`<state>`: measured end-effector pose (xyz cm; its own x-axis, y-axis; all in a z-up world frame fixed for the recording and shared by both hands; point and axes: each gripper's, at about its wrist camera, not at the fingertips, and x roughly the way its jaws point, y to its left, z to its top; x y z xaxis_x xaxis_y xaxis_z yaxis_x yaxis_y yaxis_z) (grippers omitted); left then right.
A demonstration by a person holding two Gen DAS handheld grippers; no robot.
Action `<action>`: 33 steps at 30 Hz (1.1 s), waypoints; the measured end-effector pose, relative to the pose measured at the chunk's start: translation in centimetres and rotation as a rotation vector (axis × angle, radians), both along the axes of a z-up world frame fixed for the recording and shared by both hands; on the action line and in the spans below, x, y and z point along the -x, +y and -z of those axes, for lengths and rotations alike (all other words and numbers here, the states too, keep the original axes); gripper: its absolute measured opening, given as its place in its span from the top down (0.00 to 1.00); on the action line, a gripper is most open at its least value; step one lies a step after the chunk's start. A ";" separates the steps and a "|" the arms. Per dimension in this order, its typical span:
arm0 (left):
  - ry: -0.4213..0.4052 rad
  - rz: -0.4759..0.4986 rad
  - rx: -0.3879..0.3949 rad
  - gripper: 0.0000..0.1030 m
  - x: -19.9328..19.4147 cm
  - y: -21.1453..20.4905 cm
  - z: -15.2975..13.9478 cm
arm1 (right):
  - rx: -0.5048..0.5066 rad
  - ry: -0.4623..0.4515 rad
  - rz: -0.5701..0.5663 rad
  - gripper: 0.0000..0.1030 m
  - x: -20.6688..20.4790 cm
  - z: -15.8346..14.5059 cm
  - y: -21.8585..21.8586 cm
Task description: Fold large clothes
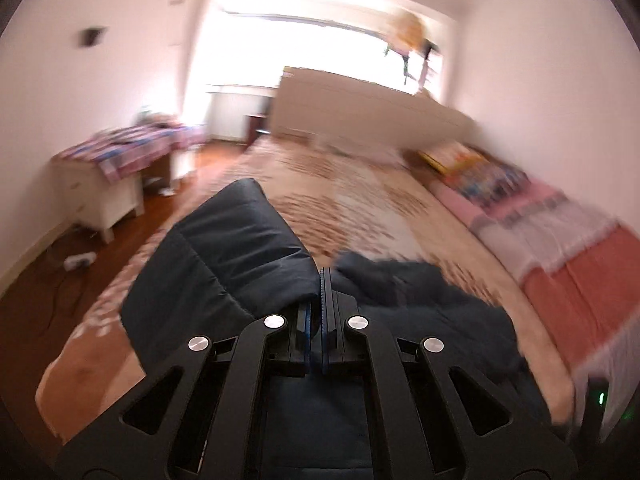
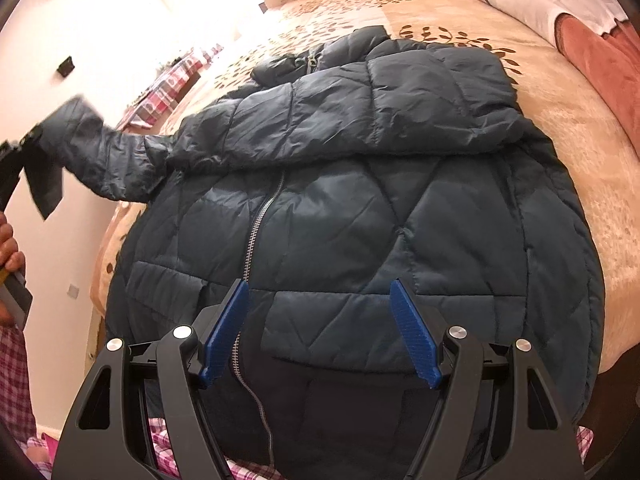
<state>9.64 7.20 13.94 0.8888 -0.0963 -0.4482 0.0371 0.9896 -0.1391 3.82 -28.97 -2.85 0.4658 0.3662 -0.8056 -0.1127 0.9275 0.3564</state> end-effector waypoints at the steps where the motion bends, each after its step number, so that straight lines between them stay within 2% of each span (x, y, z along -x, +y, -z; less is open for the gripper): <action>1: 0.012 0.042 -0.031 0.98 -0.3 -1.7 0.3 | -0.005 -0.001 0.004 0.31 0.0 0.0 -0.2; 3: 0.054 0.150 -0.089 0.98 -0.9 -5.5 1.6 | -0.014 0.000 0.015 0.31 0.1 0.1 -0.7; 5: 0.088 0.209 -0.128 0.98 -1.4 -8.2 2.7 | -0.022 0.002 0.026 0.31 0.2 0.3 -1.3; 9: 0.228 0.295 -0.168 0.98 -2.8 -12.8 7.1 | -0.036 0.004 0.047 0.31 0.3 0.5 -2.4; 13: 0.319 0.304 -0.171 0.97 -3.4 -14.6 10.9 | -0.045 0.007 0.068 0.31 0.5 0.7 -3.2; 18: 0.428 0.286 -0.096 0.95 -4.8 -14.9 14.5 | -0.055 0.022 0.082 0.31 0.5 1.0 -3.7; 20: 0.483 0.293 -0.065 0.89 -5.1 -14.9 15.7 | -0.054 0.025 0.079 0.31 0.5 1.1 -3.6; 22: 0.516 0.312 -0.030 0.69 -5.0 -14.8 16.1 | -0.050 0.027 0.073 0.31 0.4 1.2 -3.4; 23: 0.519 0.319 -0.021 0.64 -4.6 -14.8 15.9 | -0.048 0.027 0.071 0.31 0.5 1.1 -3.4; 25: 0.524 0.319 -0.011 0.43 -3.8 -14.6 15.6 | -0.043 0.029 0.068 0.31 0.5 1.1 -3.2; 30: 0.555 0.360 0.051 0.41 -1.5 -13.2 14.7 | -0.033 0.037 0.056 0.31 0.3 1.1 -2.7; 33: 0.543 0.396 0.104 0.41 0.4 -11.4 13.4 | -0.023 0.030 0.044 0.31 0.4 0.9 -2.2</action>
